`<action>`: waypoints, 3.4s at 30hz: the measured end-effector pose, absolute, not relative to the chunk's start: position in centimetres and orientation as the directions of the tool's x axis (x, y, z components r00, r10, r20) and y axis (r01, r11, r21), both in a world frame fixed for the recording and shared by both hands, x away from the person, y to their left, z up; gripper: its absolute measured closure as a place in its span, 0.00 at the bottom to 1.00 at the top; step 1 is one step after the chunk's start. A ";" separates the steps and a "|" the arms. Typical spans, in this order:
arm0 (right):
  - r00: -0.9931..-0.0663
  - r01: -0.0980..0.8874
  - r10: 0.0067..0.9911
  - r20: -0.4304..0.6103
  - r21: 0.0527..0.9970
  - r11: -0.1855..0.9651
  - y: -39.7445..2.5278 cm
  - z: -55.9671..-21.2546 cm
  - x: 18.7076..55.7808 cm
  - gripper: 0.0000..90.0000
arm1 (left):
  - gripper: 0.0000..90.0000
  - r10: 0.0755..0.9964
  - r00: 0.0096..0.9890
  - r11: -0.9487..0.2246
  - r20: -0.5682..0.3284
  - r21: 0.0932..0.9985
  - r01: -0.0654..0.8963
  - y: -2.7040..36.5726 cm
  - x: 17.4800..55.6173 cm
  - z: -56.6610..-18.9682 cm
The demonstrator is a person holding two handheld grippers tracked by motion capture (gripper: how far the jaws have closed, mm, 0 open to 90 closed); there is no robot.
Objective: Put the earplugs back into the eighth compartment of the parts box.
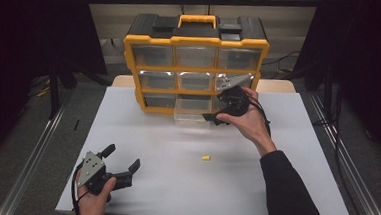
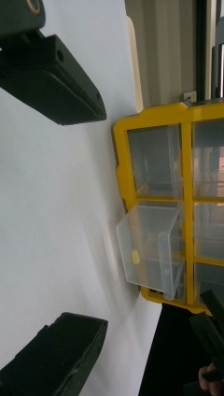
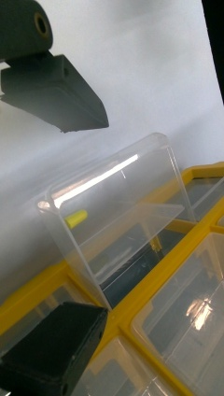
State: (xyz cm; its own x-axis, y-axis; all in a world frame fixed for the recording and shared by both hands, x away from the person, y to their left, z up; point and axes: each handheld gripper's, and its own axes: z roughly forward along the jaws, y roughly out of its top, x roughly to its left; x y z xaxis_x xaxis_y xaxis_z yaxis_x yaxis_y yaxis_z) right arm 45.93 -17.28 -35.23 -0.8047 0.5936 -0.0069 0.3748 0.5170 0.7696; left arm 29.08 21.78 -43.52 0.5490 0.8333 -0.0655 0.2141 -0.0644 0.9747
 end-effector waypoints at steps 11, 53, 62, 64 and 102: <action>-0.817 0.348 0.576 -0.004 0.793 0.500 -17.8 -36.0 43.6 0.08 | 0.03 0.834 0.548 -0.065 -0.065 0.975 0.215 21.8 29.1 -43.5; -0.891 0.361 0.452 0.037 0.660 0.659 -16.2 -41.1 39.5 0.19 | 0.03 0.832 0.552 -0.073 -0.053 0.977 0.203 21.8 29.0 -43.4; -0.912 0.374 0.402 0.081 0.566 0.734 -15.3 -42.8 40.1 0.30 | 0.03 0.830 0.555 -0.068 -0.063 0.975 0.212 21.7 29.0 -43.4; -0.916 0.370 0.393 0.081 0.551 0.748 -15.1 -43.0 40.2 0.36 | 0.03 0.830 0.554 -0.071 -0.059 0.975 0.210 21.8 29.0 -43.4; -0.934 0.343 0.348 0.080 0.472 0.812 -13.8 -44.3 40.7 0.89 | 0.03 0.830 0.555 -0.070 -0.062 0.975 0.213 21.8 29.0 -43.5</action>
State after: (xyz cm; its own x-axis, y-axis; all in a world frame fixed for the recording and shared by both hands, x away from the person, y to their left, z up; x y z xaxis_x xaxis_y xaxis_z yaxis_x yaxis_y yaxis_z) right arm 40.65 -13.78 -44.34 -0.9339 0.3485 0.0801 0.3434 0.8119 0.4722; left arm 29.05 21.77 -43.49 0.5546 0.8298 -0.0615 0.2126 -0.0698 0.9746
